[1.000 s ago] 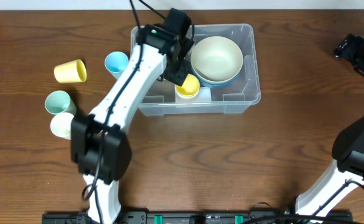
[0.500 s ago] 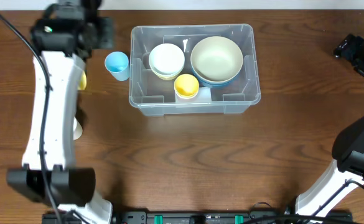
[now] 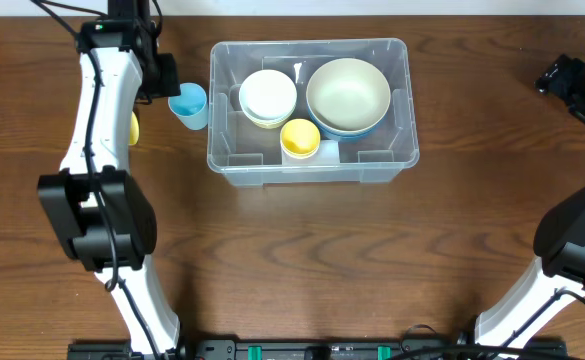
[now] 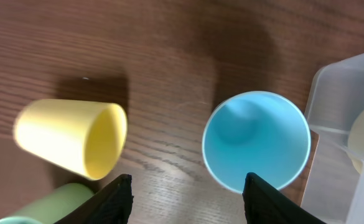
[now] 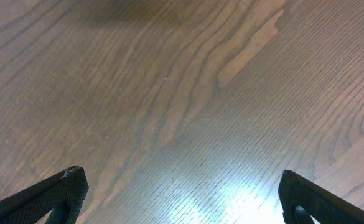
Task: Pack container
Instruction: 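Release the yellow cup and move the left gripper to the blue cup, then grasp the blue cup with the left gripper and lift toward the container, then lower the blue cup onto the yellow cup stack in the container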
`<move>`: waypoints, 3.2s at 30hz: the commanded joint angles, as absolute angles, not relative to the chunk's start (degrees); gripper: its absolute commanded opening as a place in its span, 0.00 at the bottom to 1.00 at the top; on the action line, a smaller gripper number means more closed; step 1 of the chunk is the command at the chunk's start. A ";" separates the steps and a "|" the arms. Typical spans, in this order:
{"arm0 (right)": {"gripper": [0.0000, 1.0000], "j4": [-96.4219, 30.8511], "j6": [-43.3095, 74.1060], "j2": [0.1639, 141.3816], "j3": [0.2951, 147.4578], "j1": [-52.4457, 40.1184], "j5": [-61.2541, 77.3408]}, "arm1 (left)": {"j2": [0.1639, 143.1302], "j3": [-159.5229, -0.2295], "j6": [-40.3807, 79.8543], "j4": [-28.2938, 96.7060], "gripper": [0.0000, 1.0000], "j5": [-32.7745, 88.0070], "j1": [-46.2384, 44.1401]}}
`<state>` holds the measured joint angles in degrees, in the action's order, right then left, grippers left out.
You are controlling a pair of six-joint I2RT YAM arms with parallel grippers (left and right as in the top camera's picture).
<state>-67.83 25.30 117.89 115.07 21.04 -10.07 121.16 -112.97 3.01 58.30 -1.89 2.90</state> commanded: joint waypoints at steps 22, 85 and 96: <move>0.99 -67.75 26.33 117.01 115.26 20.62 -10.48 | 129.45 -112.79 3.36 56.53 0.06 0.03 3.05; 0.99 -67.75 26.33 117.01 115.26 20.62 -10.46 | 119.33 -113.58 -7.94 67.66 0.07 9.76 -21.67; 0.99 -67.75 26.33 117.01 115.26 20.62 -10.48 | 118.04 -114.74 -7.90 66.19 0.38 9.39 -21.67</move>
<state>-67.83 25.30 117.89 115.07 21.04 -10.07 119.59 -113.80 -7.55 65.71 10.09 -21.76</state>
